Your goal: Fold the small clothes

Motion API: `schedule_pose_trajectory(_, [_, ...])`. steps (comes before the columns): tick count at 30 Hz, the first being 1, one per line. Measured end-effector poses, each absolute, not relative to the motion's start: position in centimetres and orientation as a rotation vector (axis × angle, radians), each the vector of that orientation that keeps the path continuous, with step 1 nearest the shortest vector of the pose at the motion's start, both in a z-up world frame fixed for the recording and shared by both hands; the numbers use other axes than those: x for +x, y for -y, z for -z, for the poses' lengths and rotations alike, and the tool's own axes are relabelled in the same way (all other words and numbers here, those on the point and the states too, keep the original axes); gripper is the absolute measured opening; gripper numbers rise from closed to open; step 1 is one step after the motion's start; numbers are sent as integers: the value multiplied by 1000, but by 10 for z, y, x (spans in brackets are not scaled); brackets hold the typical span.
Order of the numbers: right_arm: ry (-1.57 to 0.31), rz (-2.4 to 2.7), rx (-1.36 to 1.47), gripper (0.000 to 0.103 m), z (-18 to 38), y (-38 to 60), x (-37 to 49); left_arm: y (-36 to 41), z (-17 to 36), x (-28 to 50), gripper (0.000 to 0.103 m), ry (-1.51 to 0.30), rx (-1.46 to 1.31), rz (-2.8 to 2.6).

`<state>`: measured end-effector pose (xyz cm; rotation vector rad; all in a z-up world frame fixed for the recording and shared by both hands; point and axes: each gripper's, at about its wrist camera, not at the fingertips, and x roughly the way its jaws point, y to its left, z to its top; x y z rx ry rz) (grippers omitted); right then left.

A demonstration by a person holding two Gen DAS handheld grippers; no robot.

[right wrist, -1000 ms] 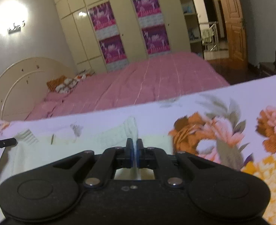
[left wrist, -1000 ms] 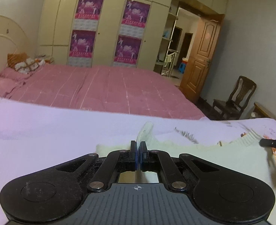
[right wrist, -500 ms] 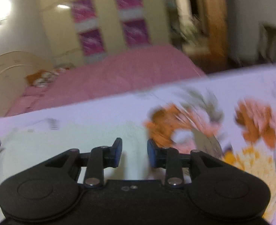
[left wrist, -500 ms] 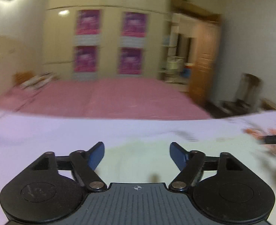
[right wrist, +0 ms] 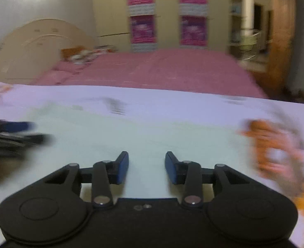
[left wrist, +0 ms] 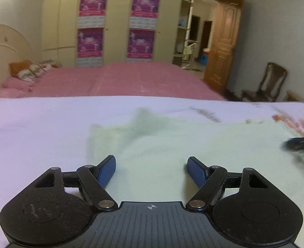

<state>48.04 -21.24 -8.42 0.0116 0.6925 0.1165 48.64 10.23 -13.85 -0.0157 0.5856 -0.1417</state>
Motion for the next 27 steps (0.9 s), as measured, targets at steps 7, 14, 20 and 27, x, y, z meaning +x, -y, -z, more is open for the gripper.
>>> schedule_pose_trajectory(7, [-630, -77, 74, 41, 62, 224, 461, -83, 109, 452, 80, -477, 7, 107])
schedule_pose_trajectory(14, [-648, -339, -53, 39, 71, 147, 421, -20, 124, 402, 80, -530, 148, 276])
schedule_pose_trajectory(20, [-686, -281, -98, 39, 80, 162, 401, -41, 133, 373, 80, -581, 156, 210])
schedule_pose_trajectory(27, [-700, -152, -73, 40, 76, 190, 364, -58, 120, 339, 80, -590, 72, 138])
